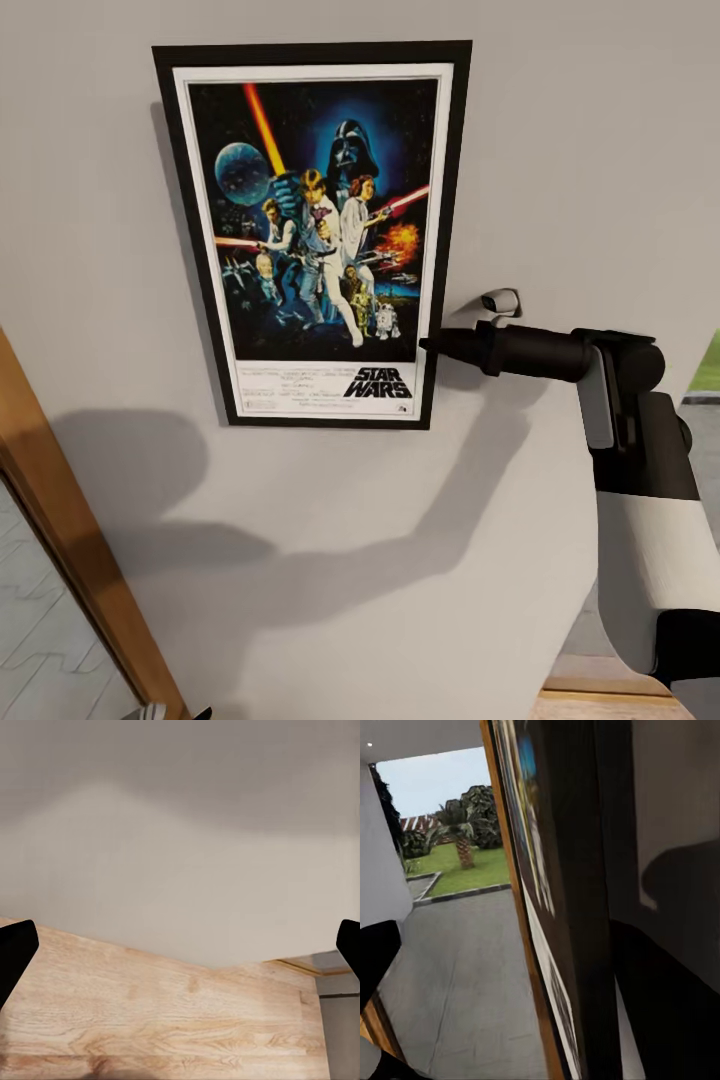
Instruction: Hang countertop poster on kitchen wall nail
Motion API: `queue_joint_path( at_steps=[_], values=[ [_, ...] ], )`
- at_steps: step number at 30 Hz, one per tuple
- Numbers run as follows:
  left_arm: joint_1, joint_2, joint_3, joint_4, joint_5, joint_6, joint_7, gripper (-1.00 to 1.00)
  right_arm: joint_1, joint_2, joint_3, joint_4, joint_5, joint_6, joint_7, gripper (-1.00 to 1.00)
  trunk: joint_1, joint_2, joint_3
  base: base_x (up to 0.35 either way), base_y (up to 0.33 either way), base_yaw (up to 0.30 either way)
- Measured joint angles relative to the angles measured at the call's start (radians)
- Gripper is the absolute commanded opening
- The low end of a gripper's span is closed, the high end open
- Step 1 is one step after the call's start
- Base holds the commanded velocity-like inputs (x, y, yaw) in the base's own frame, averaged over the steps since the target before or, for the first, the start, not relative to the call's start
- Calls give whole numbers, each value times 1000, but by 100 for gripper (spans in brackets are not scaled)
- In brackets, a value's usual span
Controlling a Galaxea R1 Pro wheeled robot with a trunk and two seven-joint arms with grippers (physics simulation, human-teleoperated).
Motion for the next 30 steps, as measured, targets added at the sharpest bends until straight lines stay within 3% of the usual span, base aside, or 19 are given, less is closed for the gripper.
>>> queue_joint_path(
  at_steps=[5,11,12,21,23,26,28,29,30],
  values=[
    [0,1,0,0,1,0,0,100,0,0,0,-1,0,1,-1,100,0,0,0,-11,0,0],
    [0,1,0,0,1,0,0,100,0,0,0,-1,-4,3,-2,100,1,0,0,-234,0,0],
    [0,1,0,0,0,0,0,100,0,0,0,-1,10,-6,-4,100,1,0,0,-307,0,0],
    [0,1,0,0,1,0,0,100,7,0,0,-7,-32,-9,1,100,0,0,0,-245,0,0],
    [0,1,0,0,1,0,0,100,38,0,0,-15,-33,-24,13,100,0,0,0,-26,0,0],
    [0,1,0,0,1,0,0,100,145,-4,1,-37,-34,-104,63,100,0,0,0,-11,0,0],
    [0,1,0,0,1,0,0,100,236,-7,1,-43,-32,-176,95,100,0,1,0,-4,0,0],
    [0,2,0,0,1,0,0,100,326,-10,1,-44,-30,-250,113,100,0,0,0,-2,0,0],
    [0,2,0,0,1,0,0,100,379,-11,1,-44,-29,-278,117,100,0,1,0,-1,0,0]
  ],
)
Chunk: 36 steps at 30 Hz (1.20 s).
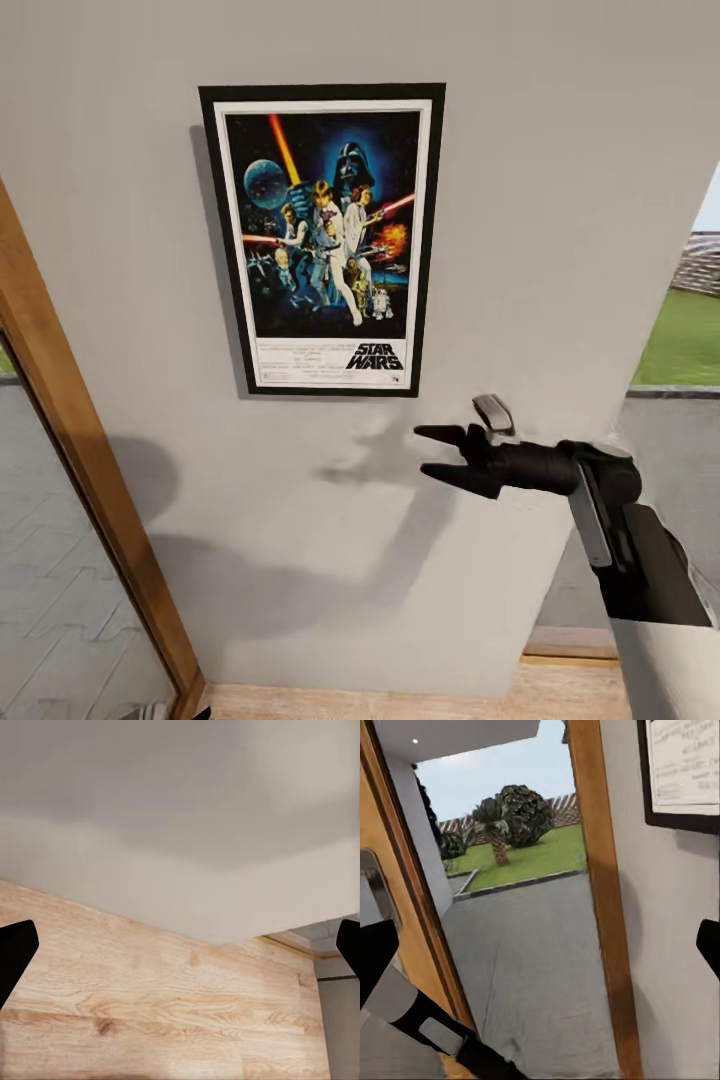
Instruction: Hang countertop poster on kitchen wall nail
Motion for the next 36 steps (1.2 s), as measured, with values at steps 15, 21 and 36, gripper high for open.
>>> queue_joint_path(
  at_steps=[15,21,36],
  values=[
    [0,3,-1,-1,-1,0,-1,100,574,-34,-159,602,147,-630,-12,100,0,0,0,0,0,0],
    [0,1,-3,0,-1,1,2,100,585,-69,-182,971,195,-674,-556,100,0,0,0,0,0,0],
    [0,1,-5,0,0,1,7,100,584,-41,-181,984,194,-675,-770,100,0,-1,19,0,0,0]
  ],
)
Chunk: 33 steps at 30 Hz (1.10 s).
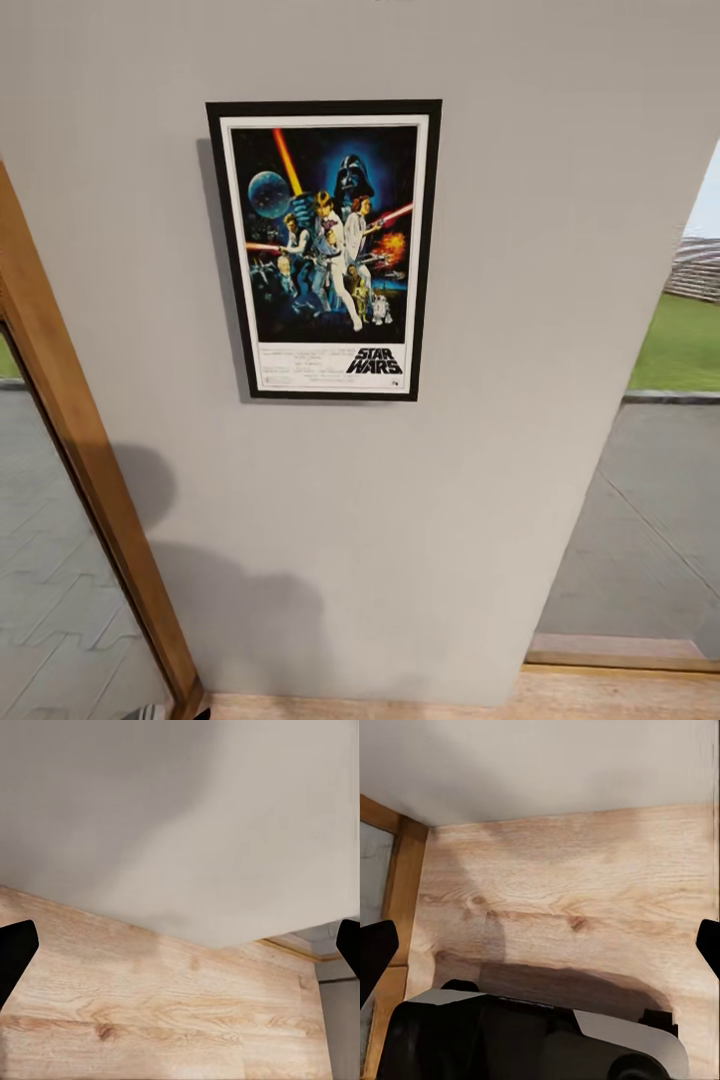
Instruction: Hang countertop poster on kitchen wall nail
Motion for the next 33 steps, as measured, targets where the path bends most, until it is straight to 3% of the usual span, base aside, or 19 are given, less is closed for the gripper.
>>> queue_joint_path(
  at_steps=[10,15,23,33],
  values=[
    [0,0,0,0,0,-1,2,100,0,27,0,5,-1,0,-95,100,0,0,16,0,0,4],
    [0,0,0,0,0,-1,2,100,0,39,2,41,2,0,-109,100,0,0,22,0,0,18],
    [0,0,-1,0,0,-1,2,100,0,45,-1,285,3,-1,-115,100,0,0,23,0,0,2],
    [0,0,-2,0,0,-1,3,100,0,48,-1,350,2,-1,-140,100,0,0,23,0,0,0]
  ],
)
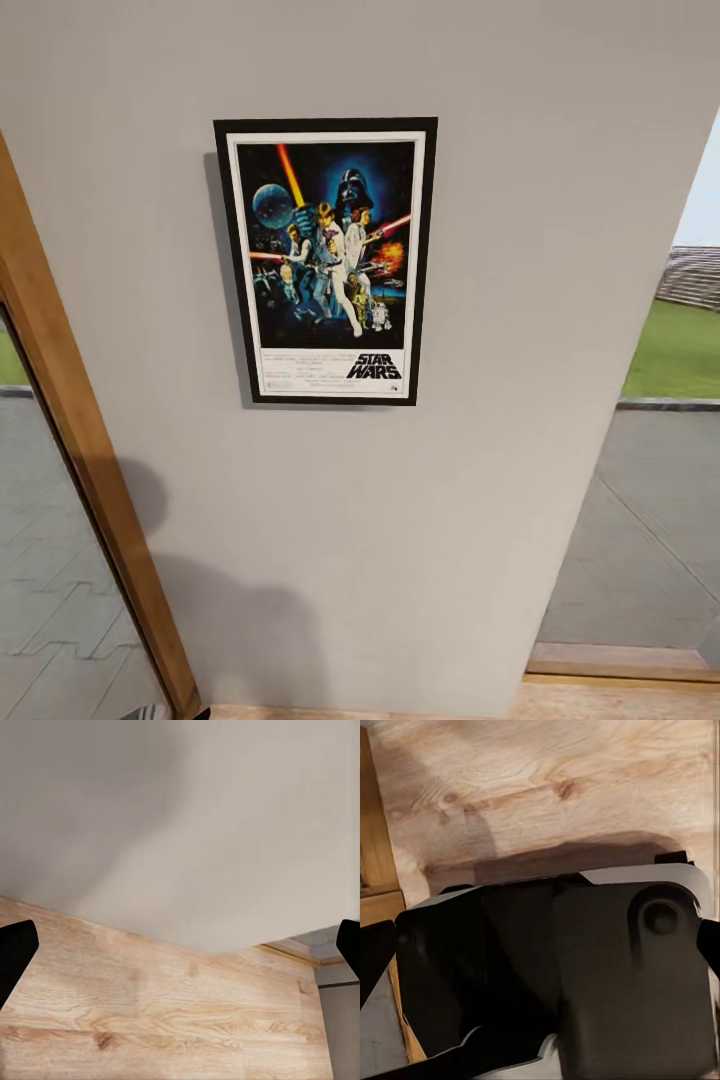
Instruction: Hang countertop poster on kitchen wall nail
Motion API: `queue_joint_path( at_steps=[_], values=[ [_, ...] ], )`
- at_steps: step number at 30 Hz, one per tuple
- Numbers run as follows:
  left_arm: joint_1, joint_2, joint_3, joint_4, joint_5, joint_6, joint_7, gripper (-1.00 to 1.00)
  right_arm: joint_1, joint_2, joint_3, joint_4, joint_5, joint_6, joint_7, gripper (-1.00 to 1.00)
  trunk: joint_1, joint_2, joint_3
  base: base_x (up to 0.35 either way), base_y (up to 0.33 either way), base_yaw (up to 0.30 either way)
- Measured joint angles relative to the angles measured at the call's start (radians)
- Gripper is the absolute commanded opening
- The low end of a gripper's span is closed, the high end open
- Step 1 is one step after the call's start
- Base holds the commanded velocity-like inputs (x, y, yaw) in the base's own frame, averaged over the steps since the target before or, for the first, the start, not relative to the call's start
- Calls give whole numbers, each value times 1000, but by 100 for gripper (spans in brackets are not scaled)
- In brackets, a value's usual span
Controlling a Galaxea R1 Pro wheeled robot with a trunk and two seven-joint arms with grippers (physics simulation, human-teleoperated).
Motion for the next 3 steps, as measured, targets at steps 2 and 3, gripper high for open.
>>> queue_joint_path(
  at_steps=[2,3],
  values=[
    [0,0,0,0,0,0,0,100,0,-1,0,2,0,0,-27,100,0,0,0,0,0,0],
    [0,0,1,0,0,0,0,100,0,-1,1,3,0,0,-53,100,0,0,0,0,0,0]
  ],
)
